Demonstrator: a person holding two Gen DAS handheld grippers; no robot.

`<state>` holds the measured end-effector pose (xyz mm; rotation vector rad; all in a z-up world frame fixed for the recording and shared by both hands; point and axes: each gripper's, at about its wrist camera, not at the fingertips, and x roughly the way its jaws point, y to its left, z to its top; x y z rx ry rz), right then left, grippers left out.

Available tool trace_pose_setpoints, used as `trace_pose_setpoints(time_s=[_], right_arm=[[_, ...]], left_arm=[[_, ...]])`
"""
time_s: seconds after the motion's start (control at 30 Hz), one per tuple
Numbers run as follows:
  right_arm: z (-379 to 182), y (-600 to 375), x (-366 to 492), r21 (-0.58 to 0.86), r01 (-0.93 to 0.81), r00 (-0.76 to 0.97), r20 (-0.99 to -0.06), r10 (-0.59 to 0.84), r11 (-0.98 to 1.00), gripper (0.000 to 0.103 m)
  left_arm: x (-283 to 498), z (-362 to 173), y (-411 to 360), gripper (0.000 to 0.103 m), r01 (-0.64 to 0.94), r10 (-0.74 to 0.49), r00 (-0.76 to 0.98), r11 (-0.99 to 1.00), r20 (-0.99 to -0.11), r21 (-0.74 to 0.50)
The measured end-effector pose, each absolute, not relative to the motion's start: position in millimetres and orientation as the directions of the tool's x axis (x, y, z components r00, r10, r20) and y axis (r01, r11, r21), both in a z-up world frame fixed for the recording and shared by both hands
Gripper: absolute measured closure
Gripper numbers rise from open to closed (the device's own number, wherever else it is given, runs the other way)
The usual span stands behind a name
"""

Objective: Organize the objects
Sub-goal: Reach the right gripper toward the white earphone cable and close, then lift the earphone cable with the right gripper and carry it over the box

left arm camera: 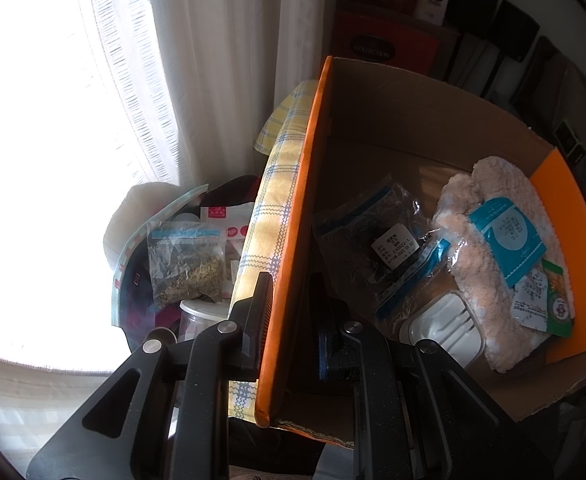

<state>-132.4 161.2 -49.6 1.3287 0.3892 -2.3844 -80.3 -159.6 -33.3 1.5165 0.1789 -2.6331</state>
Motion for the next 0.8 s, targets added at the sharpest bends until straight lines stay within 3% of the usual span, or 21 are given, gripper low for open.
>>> trace_pose_setpoints(time_s=[0.23, 0.3, 0.43, 0.8], right_arm=[[-65.3, 157.0, -146.3, -0.124, 0.434, -0.489, -0.864, -0.118, -0.892, 0.057], [-67.1, 158.2, -148.6, -0.108, 0.439, -0.481, -0.867, -0.132, -0.892, 0.074], [-61.0, 163.8, -151.6, -0.047, 0.413, -0.482, -0.858, -0.174, -0.91, 0.092], [15.1, 178.4, -146.6, 0.029, 0.33, -0.615, -0.752, -0.238, -0.944, 0.097]], left_arm=[[-76.7, -33.7, -161.8, 0.087, 0.141, -0.011, -0.5, -0.988, -0.866, -0.069], [-76.2, -33.8, -161.4, 0.087, 0.141, -0.011, -0.5, -0.988, -0.866, -0.068], [-76.1, -33.7, -161.4, 0.087, 0.141, -0.011, -0.499, -0.988, -0.866, -0.068], [-75.5, -32.7, -162.2, 0.087, 0.141, -0.01, -0.5, -0.988, -0.866, -0.07]])
